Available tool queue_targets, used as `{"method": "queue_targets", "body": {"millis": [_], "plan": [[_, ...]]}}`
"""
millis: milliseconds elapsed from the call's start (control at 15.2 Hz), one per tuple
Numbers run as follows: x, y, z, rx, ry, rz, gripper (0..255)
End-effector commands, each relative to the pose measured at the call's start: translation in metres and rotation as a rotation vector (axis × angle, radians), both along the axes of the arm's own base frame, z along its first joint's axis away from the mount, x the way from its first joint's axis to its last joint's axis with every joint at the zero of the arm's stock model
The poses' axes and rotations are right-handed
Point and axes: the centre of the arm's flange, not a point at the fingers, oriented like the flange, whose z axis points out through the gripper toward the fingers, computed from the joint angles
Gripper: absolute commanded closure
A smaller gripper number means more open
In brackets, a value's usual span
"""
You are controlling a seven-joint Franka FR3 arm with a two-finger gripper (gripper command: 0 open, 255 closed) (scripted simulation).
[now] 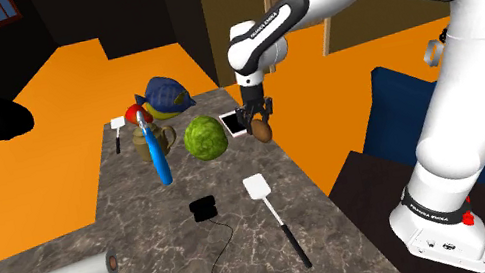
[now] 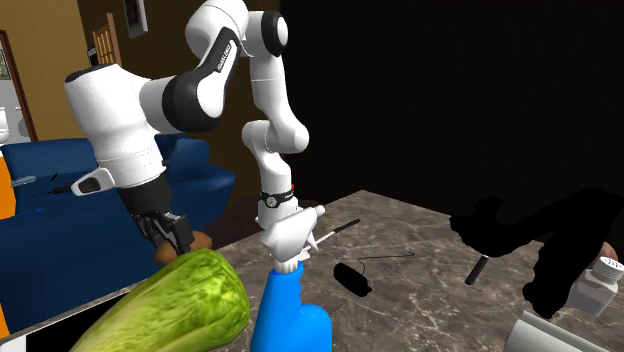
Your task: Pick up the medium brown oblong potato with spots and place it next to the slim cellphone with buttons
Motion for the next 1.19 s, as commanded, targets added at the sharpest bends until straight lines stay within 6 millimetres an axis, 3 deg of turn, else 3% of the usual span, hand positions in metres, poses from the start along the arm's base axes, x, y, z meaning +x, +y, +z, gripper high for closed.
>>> {"method": "queue_targets", "body": {"millis": [0, 462, 528, 858, 1122], "plan": [[0.000, 0.000, -0.008, 0.000, -0.001, 0.000, 255], [0.000, 0.000, -0.008, 0.000, -0.001, 0.000, 255], [0.000, 0.000, -0.008, 0.000, -0.001, 0.000, 0], [0.000, 0.000, -0.008, 0.000, -0.001, 0.000, 0], [0.007, -0.008, 0.041, 0.000, -0.001, 0.000, 0]]}}
